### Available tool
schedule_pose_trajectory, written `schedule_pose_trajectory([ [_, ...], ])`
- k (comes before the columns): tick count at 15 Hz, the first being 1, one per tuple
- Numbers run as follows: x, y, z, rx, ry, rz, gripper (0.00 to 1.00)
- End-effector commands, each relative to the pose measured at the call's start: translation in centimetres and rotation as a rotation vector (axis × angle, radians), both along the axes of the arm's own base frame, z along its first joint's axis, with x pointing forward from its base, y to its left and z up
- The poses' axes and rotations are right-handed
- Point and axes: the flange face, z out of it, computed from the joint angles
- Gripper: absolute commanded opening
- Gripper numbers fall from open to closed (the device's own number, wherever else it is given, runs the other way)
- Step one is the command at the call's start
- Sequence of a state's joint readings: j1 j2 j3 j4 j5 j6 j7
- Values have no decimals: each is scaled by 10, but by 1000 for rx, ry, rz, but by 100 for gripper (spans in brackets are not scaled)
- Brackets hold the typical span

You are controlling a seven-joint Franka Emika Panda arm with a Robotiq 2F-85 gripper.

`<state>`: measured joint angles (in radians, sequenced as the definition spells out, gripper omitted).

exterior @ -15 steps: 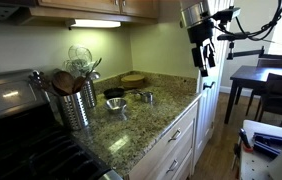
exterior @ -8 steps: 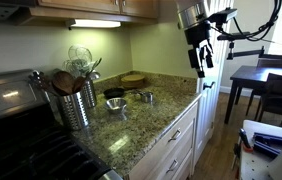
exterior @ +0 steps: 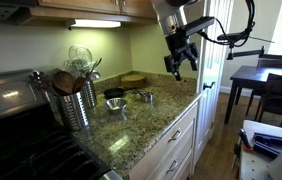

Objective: Unstack the silver measuring cups

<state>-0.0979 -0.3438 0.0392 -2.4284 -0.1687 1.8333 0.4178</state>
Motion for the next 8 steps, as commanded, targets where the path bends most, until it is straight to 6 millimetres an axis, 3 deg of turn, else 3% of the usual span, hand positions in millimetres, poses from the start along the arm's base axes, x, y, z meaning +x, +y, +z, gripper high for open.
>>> schedule_pose_trajectory([
  [1,35,-10,-5,-27,-34,-172,100],
  [5,64,-15,-4,-87,-107,-307,100],
  [8,61,-11,-4,-67,-89,-257,100],
])
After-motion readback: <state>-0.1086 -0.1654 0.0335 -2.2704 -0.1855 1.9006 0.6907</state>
